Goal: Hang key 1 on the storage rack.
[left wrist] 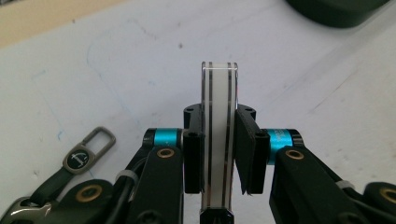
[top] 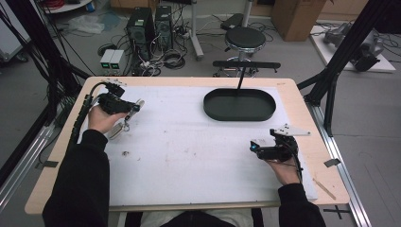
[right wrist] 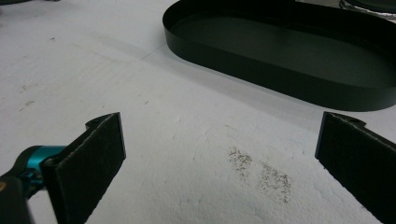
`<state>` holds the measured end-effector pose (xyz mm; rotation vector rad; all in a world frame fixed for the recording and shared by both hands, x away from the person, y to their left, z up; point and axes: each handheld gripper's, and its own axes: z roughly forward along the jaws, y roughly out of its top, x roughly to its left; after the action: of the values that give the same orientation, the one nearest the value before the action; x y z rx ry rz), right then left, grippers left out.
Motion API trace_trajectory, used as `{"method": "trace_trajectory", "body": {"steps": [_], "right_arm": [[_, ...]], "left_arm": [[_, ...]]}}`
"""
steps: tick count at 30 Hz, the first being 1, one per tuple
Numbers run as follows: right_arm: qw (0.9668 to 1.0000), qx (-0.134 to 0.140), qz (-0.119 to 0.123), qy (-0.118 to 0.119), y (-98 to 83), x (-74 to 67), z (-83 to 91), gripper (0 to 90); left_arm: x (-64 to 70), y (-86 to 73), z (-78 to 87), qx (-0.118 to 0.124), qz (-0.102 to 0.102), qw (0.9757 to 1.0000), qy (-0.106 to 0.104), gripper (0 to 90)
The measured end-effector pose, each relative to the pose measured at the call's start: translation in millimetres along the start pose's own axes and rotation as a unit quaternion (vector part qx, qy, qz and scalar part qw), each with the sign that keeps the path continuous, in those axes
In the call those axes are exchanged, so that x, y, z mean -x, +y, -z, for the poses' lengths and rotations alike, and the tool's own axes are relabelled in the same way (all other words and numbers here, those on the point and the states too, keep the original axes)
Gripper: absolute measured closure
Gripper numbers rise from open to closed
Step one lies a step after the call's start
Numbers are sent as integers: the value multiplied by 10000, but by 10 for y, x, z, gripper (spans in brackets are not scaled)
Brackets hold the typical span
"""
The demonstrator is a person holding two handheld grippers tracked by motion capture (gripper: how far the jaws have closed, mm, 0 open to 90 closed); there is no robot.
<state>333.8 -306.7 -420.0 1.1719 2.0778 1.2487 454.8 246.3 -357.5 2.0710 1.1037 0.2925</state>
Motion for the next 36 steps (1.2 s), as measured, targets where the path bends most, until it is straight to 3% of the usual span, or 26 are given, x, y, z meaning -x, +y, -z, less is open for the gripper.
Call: {"method": "trace_trajectory", "body": {"steps": [3, 8, 10, 15, 22, 25, 32, 36], "right_arm": [[10000, -14, 58, 21, -4, 0, -3, 8], [10000, -61, 42, 12, -7, 24, -33, 8], [10000, -51, 45, 7, -6, 33, -43, 8], [10000, -51, 40, 10, -3, 45, -72, 8], [10000, -48, 22, 27, 7, 26, -81, 8], [10000, -41, 40, 13, 7, 34, -77, 8], [10000, -25, -43, 26, 7, 45, -82, 8], [9999, 19, -96, 46, 11, 61, -76, 8]], "left_arm": [[56, 53, 142, 398, 134, 9989, -184, 745], [118, 123, 354, 1078, 397, 9920, -515, 745], [175, 162, 410, 1213, 346, 9903, -576, 745], [305, 281, 451, 1310, 161, 9893, -619, 745], [443, 524, 483, 1581, 64, 9849, -700, 745], [514, 651, 460, 1665, 36, 9828, -801, 745], [732, 941, 374, 1653, -305, 9822, -833, 745], [810, 1057, 309, 1774, -440, 9797, -828, 745]]}}
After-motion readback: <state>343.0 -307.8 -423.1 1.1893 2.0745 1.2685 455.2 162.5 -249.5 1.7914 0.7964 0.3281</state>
